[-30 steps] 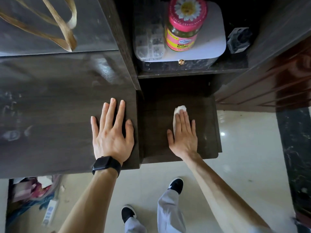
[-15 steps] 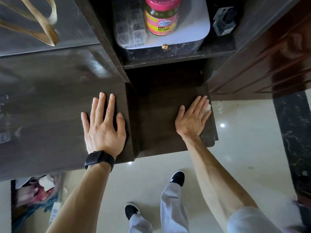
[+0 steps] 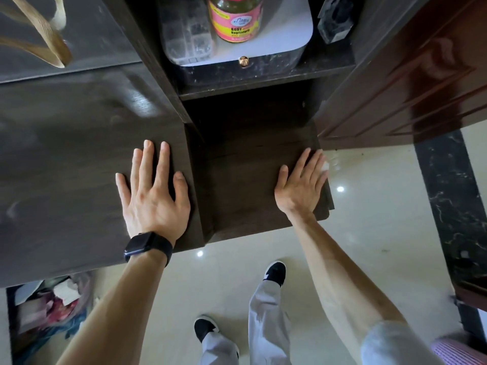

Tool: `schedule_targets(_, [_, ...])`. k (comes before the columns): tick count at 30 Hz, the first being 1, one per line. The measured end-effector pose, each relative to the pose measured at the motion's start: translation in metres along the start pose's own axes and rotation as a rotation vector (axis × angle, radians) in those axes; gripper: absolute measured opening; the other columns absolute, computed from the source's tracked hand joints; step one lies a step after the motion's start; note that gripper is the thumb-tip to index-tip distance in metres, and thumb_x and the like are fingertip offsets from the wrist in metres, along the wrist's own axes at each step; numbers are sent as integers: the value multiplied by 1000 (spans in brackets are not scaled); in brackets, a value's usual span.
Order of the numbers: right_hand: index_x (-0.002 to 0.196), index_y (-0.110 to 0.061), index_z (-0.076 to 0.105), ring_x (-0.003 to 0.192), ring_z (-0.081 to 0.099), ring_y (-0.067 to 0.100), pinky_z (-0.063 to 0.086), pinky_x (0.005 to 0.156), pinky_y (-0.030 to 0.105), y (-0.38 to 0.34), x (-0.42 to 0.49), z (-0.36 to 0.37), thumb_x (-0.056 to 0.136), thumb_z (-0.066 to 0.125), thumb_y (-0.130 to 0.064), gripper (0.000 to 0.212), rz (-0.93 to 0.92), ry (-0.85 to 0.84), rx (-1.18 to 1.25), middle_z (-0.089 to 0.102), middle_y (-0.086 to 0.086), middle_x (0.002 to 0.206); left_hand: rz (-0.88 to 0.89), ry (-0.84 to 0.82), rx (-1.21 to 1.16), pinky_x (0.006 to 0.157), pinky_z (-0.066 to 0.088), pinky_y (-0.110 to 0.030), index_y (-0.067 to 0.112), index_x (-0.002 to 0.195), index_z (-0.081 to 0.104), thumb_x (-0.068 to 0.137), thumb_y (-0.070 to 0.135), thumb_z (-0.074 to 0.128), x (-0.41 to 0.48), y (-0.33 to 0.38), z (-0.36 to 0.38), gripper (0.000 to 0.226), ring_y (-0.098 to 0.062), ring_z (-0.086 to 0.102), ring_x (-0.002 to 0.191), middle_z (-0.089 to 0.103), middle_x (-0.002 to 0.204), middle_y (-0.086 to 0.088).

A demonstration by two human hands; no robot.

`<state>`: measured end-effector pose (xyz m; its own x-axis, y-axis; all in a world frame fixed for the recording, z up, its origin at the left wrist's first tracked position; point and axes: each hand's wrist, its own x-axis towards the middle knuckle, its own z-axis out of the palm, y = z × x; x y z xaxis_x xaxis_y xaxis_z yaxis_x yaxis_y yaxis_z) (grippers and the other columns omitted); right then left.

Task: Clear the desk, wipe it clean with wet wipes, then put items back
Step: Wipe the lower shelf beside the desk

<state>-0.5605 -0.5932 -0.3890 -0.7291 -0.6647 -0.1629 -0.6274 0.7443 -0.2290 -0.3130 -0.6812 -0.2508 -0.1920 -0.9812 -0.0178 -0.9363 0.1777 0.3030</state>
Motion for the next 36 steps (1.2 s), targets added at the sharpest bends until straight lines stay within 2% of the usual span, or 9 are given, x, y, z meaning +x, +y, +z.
schedule_targets(4, [154, 4, 17, 152, 12, 37, 18, 121, 52, 12, -57, 4, 104, 32, -41, 69, 198, 101, -9, 16, 27, 161, -7, -22, -3, 123, 6, -53, 32, 156, 23, 103, 38, 34, 1, 2, -3, 54, -15, 6, 153, 15, 165, 5])
schedule_targets(7, [152, 7, 20, 151, 14, 38, 17, 122, 50, 10, -67, 3, 102, 38, -40, 71, 272, 60, 26, 18, 29, 160, -18, -30, 5, 123, 5, -52, 32, 156, 23, 103, 40, 32, 1, 2, -4, 54, -15, 6, 153, 15, 165, 5])
schedule_targets(15, [158, -13, -6, 152, -14, 24, 2, 125, 48, -50, 27, -2, 103, 9, -52, 69, -518, -154, -144, -12, 11, 166, -24, -23, 19, 123, 5, -51, 33, 156, 24, 102, 41, 31, 1, 2, -2, 55, -13, 6, 153, 16, 165, 6])
schedule_targets(18, [158, -10, -5, 152, -15, 23, 2, 124, 47, -72, 35, 6, 103, 10, -51, 70, -599, -187, -158, -11, 11, 166, -21, -3, 10, 123, 6, -51, 33, 155, 26, 101, 41, 32, 1, 3, -2, 55, -13, 8, 152, 17, 165, 6])
schedule_targets(20, [158, -8, -1, 153, -12, 23, 1, 125, 47, -67, 37, 6, 103, 13, -50, 71, -497, -149, -122, -8, 11, 166, -23, -4, 11, 123, 6, -51, 33, 155, 26, 101, 42, 32, 1, 3, -2, 55, -13, 8, 152, 17, 165, 7])
schedule_targets(26, [156, 0, 4, 153, 0, 34, 5, 124, 49, -2, 37, -7, 101, 18, -51, 76, 108, -10, 2, 1, 23, 164, -22, -11, 10, 123, 7, -51, 32, 155, 26, 102, 40, 34, 2, 4, -3, 54, -13, 8, 152, 17, 165, 6])
schedule_targets(29, [155, 3, 12, 151, 10, 39, 13, 122, 53, 16, -2, -5, 102, 25, -48, 75, 231, 46, 45, 11, 28, 161, -17, -6, 4, 123, 7, -52, 31, 155, 27, 103, 37, 37, 1, 3, -2, 54, -15, 9, 152, 19, 165, 5])
schedule_targets(33, [155, 0, 16, 152, 9, 37, 13, 122, 53, 23, -70, 3, 103, 31, -41, 68, 62, 37, -5, 12, 26, 162, -13, -2, 4, 122, 8, -52, 31, 155, 27, 103, 38, 36, 0, 2, -2, 54, -15, 9, 152, 19, 164, 5])
schedule_targets(36, [157, -7, 15, 154, 3, 27, 5, 124, 49, -2, -99, 9, 103, 28, -42, 66, -308, -94, -55, 8, 15, 165, -11, 4, 3, 123, 7, -52, 31, 155, 27, 102, 38, 37, 1, 2, -2, 54, -15, 9, 152, 19, 164, 5])
